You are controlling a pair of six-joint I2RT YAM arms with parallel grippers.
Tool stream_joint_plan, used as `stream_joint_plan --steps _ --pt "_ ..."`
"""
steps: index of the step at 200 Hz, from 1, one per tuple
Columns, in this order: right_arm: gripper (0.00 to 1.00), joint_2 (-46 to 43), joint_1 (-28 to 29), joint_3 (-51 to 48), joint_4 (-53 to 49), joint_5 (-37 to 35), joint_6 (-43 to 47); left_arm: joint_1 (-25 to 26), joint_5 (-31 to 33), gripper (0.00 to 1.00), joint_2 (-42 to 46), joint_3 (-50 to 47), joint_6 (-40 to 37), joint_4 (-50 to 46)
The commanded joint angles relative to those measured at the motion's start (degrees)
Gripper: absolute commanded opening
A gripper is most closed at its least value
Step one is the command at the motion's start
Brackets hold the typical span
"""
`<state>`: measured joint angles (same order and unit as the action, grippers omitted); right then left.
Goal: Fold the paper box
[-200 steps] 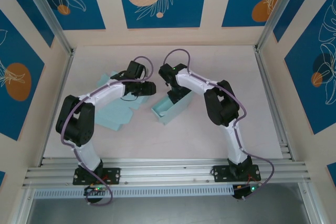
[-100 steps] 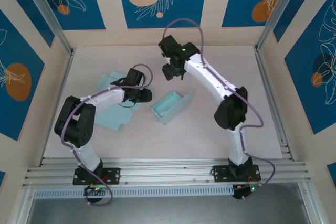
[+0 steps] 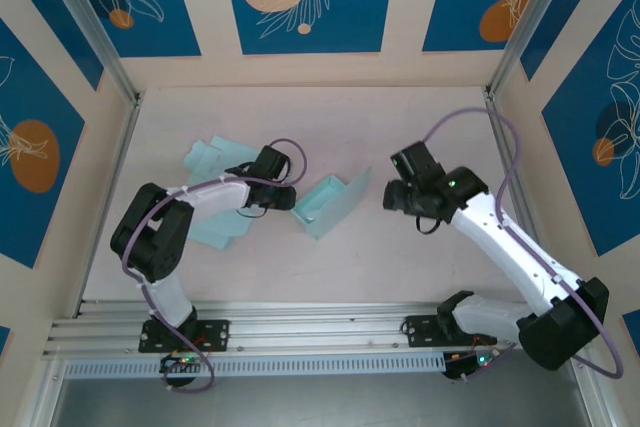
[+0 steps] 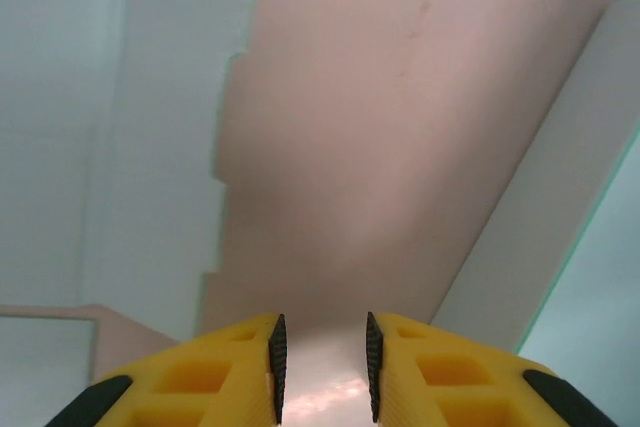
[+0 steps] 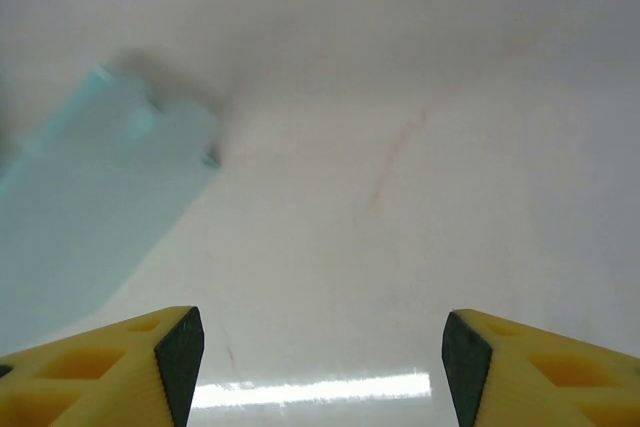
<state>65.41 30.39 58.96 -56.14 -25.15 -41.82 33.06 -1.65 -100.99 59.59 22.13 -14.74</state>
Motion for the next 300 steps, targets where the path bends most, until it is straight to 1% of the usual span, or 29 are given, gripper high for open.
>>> stream_joint_plan --steps 1,17,41,62,90,112,125,159,167,183,202,211,226,240,251,266,278,300 --pt "0.66 -1.2 -1.1 -7.3 8.2 10.2 -7.8 2.3 -3.0 0.28 0.2 -3.3 1.6 0.3" --pt "0.66 -0.7 -2.2 -10.4 11.3 12.1 -7.8 4.0 -5.9 0.27 0.8 -5.6 4.9 3.6" --pt "0.66 1.6 -6.3 -11.9 15.1 14.7 -5.1 7.6 -9.0 0.27 1.3 -7.7 9.4 9.8" --pt "0.66 5.3 -10.2 -11.3 19.0 17.2 -1.4 10.6 -10.0 0.27 1.0 -7.9 11.5 13.9" --pt "0.66 12.0 -13.8 -8.6 23.5 19.6 3.3 12.5 -11.5 0.27 0.1 -8.2 12.6 18.1" --pt "0.66 17.5 -16.0 -5.4 26.7 21.9 7.3 13.2 -12.1 0.27 -0.6 -8.5 12.6 20.4" --pt "0.66 21.1 -17.1 -2.8 28.8 25.2 9.6 13.7 -12.1 0.27 -1.2 -8.5 12.4 21.6" --pt "0.66 31.6 -17.4 7.4 30.1 30.6 12.5 15.2 -12.5 0.28 -3.7 -7.3 12.6 26.1" --pt "0.66 34.1 -17.5 10.1 29.3 30.3 13.0 15.6 -12.5 0.28 -4.1 -6.8 12.7 26.9" --pt "0.65 38.0 -18.3 15.9 25.9 27.4 14.2 16.0 -11.8 0.28 -3.5 -7.4 12.8 28.7" --pt "0.64 40.1 -20.3 20.4 21.9 23.8 15.2 16.0 -7.7 0.28 0.6 -10.4 11.1 28.7" --pt "0.63 39.8 -21.6 21.2 20.3 22.2 15.2 15.9 -5.0 0.3 3.3 -11.7 9.6 27.3" --pt "0.62 37.5 -23.8 20.8 17.6 18.9 14.2 15.1 -0.4 0.38 7.8 -12.5 6.6 23.0" --pt "0.63 33.5 -25.3 18.1 15.9 15.0 12.5 12.2 2.7 0.41 10.0 -10.6 5.5 16.7" --pt "0.63 29.5 -26.0 14.7 15.2 12.6 10.5 9.0 1.5 0.41 10.0 -8.3 4.8 13.2" --pt "0.63 23.2 -26.6 9.5 13.7 9.6 7.3 5.4 -0.8 0.42 8.9 -5.7 3.1 12.4" --pt "0.63 17.9 -26.6 4.9 12.3 8.0 4.2 3.8 -2.1 0.42 7.3 -3.0 1.1 11.8" --pt "0.63 7.5 -26.1 -4.6 10.9 8.0 -1.2 1.8 -4.4 0.42 3.5 2.9 -1.9 9.1"
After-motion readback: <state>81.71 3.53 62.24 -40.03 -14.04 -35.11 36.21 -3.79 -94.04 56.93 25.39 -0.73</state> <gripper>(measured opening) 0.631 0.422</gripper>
